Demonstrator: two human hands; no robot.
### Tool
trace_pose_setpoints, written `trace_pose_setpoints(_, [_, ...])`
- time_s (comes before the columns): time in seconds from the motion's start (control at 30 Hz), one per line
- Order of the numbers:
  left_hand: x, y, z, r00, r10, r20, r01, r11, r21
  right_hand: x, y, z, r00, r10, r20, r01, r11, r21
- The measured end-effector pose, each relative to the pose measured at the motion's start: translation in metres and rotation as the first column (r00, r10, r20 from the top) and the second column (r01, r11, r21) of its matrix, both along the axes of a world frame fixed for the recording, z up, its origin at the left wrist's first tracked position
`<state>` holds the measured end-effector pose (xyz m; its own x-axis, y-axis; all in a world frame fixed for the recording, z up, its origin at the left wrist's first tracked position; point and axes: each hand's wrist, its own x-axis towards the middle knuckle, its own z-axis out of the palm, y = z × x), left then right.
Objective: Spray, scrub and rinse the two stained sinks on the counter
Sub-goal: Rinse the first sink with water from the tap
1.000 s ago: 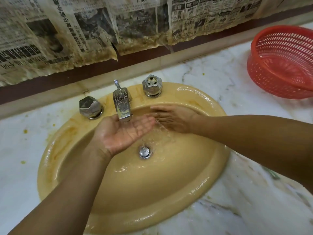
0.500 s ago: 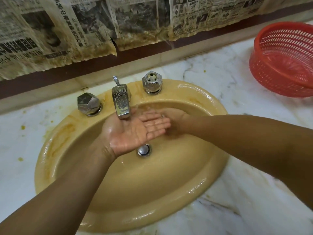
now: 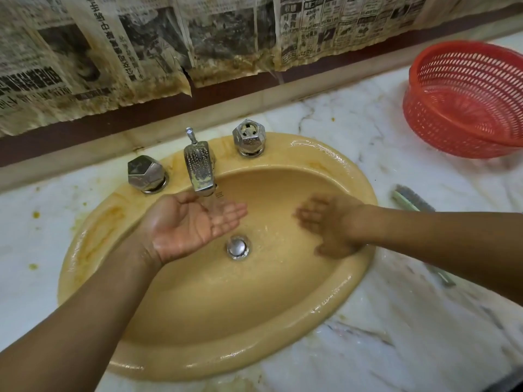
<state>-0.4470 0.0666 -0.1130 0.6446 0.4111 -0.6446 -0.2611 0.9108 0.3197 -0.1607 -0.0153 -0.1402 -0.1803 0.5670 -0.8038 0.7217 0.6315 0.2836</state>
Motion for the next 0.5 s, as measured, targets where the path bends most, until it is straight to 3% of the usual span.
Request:
trace_pose_setpoints(0.07, [0.003,0.006,-0.003,1.000,-0.004,-0.028,0.005,0.999,0.035,0.006,0.019,-0.013,0.980,0.194,0.034,-0.197,0.962,0.188])
trace_pose_setpoints(0.13, [0.013,-0.001,-0.002,0.991,-0.129,-0.021,0.130,0.990,0.059,0.004,0.023,-0.026,0.977,0.211,0.020,-0.210,0.952,0.221])
trace_pose_setpoints(0.2, [0.018,-0.009,-0.001,0.982,-0.185,0.030,0.184,0.983,0.022,-0.002,0.012,-0.036,0.995,0.086,-0.054,-0.083,0.995,0.057])
trace_pose_setpoints(0.27, [0.011,-0.003,-0.003,0.994,-0.092,0.057,0.092,0.996,-0.004,-0.009,0.001,-0.031,0.991,-0.048,-0.128,0.030,0.990,-0.136])
trace_pose_setpoints(0.37, [0.005,0.009,-0.006,0.999,0.022,0.029,-0.022,1.000,-0.011,-0.012,-0.002,-0.027,0.986,-0.083,-0.146,0.067,0.992,-0.112])
trace_pose_setpoints(0.5, [0.040,-0.029,-0.005,0.964,-0.224,0.143,0.228,0.974,-0.012,-0.015,-0.001,-0.029,0.987,-0.068,-0.145,0.060,0.997,-0.056])
